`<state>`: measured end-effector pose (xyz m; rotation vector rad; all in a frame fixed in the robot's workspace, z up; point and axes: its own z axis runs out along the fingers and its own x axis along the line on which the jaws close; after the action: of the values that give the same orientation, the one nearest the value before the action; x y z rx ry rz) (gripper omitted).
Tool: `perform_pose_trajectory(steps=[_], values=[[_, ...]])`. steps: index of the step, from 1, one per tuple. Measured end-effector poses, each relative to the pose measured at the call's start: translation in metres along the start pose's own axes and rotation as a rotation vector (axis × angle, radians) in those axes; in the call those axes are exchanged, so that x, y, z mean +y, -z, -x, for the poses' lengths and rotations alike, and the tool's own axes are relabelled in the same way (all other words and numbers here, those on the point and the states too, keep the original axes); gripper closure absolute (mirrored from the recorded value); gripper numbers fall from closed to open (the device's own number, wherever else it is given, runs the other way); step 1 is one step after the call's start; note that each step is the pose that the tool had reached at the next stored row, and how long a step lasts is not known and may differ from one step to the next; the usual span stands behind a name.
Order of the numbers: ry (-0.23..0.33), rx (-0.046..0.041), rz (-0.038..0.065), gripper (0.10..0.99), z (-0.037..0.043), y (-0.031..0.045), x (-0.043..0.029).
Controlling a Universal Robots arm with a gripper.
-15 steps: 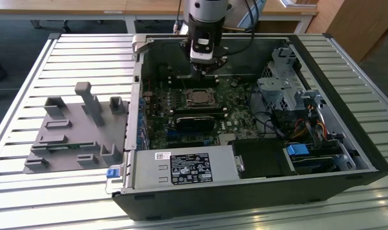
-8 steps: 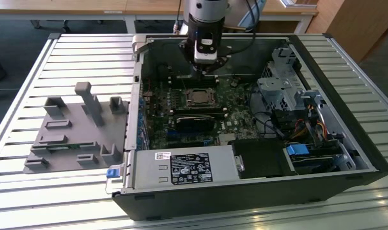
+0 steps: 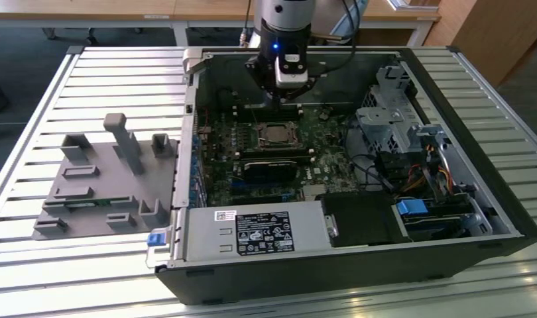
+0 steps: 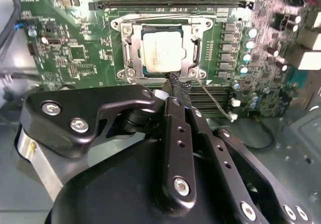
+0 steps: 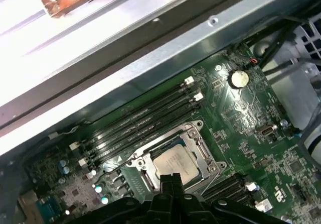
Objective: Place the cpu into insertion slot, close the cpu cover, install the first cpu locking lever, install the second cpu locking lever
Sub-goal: 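Install the first cpu locking lever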
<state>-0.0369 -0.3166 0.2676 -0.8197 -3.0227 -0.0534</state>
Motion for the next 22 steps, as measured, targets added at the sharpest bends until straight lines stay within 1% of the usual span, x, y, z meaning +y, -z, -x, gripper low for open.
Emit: perform_pose_trajectory(steps=[11,22], values=[[0.195,0.006,-0.004,0.98,0.0,-0.0001,0.0],[0.376,0.0115,-0.007,0.98,0.0,-0.0001,0.0]])
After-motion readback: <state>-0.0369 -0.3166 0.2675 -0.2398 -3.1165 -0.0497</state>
